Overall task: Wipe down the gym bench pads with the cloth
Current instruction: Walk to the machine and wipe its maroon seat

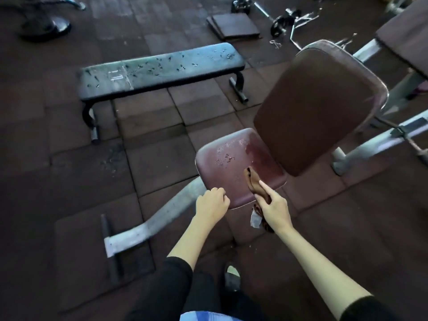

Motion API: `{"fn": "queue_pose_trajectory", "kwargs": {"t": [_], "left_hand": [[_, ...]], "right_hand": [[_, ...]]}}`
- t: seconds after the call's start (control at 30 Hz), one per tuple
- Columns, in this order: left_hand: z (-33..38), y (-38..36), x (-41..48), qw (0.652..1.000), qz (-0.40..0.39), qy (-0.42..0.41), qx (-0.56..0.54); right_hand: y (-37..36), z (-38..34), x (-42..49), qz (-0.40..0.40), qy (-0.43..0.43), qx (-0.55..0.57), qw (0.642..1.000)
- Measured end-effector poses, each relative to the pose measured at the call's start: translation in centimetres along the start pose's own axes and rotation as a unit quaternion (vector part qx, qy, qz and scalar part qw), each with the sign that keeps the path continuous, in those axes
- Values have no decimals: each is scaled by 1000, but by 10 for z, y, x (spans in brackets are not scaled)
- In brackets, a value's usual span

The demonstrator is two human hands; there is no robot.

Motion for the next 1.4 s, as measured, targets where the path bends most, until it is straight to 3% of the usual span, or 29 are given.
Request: {"fn": "queue_pose_trajectory", "kwargs": {"t": [0.27,0.5,0.57,0.67,0.77,0.87,1.03,1.2,1.3,1.4], "left_hand": [[4,-41,16,999,-10,49,-4],[-16,-91,37,995,68,63,-47],[-22,-113,45,991,93,70,-62],[-34,-147,61,986,126,92,-60],[-39,-170,74,979,148,106,-88],[-40,-186,88,973,176,89,-118],[-47,-204,108,963,223,98,-115],[-46,-206,109,958,232,103,-130],[-45,-207,109,955,244,97,-141],[-47,-208,105,945,259,93,-179]], "right_hand": [[-15,38,52,-2,29,-46,999],[-73,75,74,-76,126,-95,985],[-91,94,83,-117,174,-123,970],[-112,126,98,-148,275,-234,921],[-115,143,113,-153,316,-339,873],[-105,152,141,-151,344,-366,851],[-94,143,195,-138,314,-310,887],[-95,116,236,-56,172,-232,956],[-108,104,228,-14,138,-227,964],[-123,108,189,-14,171,-232,958]]}}
Point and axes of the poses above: each hand's wrist, its own x-axis towards the middle knuckle, its own y-axis out of the back of the hand, z = x × y, the point moved 1 cm from there along x, towards the middle knuckle, and after that the axes turned 4 degrees about -y, right-handed, at the moved point
